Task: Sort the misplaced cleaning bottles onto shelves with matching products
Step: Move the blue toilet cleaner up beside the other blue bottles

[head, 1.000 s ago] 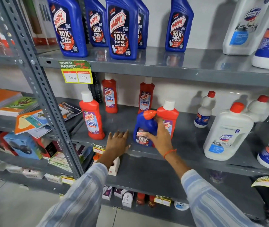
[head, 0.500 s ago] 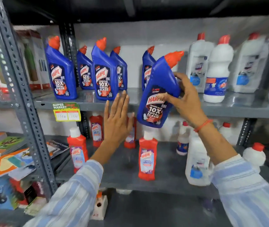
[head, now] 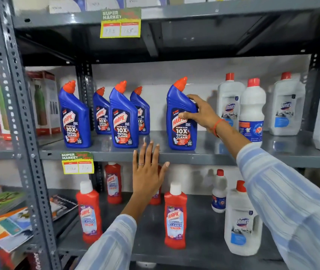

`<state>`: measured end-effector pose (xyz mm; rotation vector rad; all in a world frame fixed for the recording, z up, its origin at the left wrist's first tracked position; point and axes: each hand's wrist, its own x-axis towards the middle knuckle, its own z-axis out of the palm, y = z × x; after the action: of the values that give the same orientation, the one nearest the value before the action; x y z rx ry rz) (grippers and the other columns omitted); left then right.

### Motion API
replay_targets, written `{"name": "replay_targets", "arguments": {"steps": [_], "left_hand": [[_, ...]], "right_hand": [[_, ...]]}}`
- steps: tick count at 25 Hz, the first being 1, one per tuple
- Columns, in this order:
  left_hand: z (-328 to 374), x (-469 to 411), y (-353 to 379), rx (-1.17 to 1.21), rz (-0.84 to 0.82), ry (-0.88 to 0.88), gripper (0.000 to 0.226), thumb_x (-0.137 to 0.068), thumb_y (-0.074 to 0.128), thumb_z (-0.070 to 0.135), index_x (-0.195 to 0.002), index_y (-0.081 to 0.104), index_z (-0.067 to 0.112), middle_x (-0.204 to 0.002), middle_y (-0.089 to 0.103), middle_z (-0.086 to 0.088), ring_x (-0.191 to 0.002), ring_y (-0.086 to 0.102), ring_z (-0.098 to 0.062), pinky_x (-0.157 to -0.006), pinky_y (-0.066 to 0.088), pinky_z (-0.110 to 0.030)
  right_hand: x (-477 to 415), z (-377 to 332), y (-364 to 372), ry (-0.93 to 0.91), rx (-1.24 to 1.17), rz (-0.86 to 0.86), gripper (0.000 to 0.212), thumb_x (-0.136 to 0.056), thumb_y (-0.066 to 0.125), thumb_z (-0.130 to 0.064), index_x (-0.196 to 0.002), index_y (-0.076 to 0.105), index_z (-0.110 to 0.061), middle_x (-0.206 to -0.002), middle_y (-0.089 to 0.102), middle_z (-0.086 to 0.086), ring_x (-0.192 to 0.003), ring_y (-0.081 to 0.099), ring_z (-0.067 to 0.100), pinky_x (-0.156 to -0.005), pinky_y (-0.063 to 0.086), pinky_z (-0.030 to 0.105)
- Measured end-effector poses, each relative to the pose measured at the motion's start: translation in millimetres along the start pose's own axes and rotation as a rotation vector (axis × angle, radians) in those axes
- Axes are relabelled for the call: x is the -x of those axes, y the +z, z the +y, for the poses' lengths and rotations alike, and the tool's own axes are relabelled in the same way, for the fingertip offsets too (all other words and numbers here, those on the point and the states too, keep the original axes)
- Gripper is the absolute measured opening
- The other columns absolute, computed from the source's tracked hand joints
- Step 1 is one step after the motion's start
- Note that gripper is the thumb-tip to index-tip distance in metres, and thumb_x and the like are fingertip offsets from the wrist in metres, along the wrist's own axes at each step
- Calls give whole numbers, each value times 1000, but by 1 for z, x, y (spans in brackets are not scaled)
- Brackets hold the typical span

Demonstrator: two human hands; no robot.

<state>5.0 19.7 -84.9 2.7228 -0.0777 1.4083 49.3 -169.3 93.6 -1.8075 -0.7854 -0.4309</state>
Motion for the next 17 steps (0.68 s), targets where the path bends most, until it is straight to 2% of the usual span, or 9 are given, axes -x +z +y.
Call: {"name": "replay_targets", "arguments": {"steps": [3, 6, 10, 13, 17], "left_hand": [[2, 0, 0, -1, 14, 4, 68, -94, 18, 58, -147, 24, 16, -155, 27, -10, -144, 18, -28, -117, 5, -49], [2, -1, -2, 12, 19, 3, 68, -94, 19, 57, -147, 26, 15, -155, 27, -10, -144, 18, -28, -117, 5, -48], [3, -1, -2, 12, 23, -1, 69, -93, 17, 57, -147, 25, 15, -155, 27, -11, -144, 18, -28, -118, 5, -49], [5, -1, -3, 25, 24, -6, 68, -93, 17, 57, -146, 26, 14, -154, 30, -12, -143, 21, -30, -117, 5, -50], [5, 0, -3, 40, 26, -10, 68, -93, 17, 57, -146, 28, 14, -153, 31, -12, -143, 22, -30, -117, 5, -49]], "right_hand": [[-10, 8, 0, 45, -58, -30, 56, -77, 72, -12, -126, 44, -15, -105, 63, 5, -84, 65, 14, -70, 59, 26], [-6, 22, 2, 58, -114, -27, 57, -77, 73, -13, -125, 43, -20, -108, 61, 1, -92, 64, 14, -81, 57, 35], [20, 52, 17, 242, -289, -60, 61, -73, 74, -5, -123, 39, -13, -111, 60, 5, -103, 62, 23, -91, 53, 49], [27, 57, 24, 269, -408, -70, 63, -76, 70, 1, -128, 36, -6, -116, 59, 11, -109, 59, 27, -95, 50, 51], [24, 52, 35, 266, -432, -77, 62, -77, 68, 2, -130, 36, -6, -114, 59, 9, -109, 59, 27, -93, 51, 49]]}}
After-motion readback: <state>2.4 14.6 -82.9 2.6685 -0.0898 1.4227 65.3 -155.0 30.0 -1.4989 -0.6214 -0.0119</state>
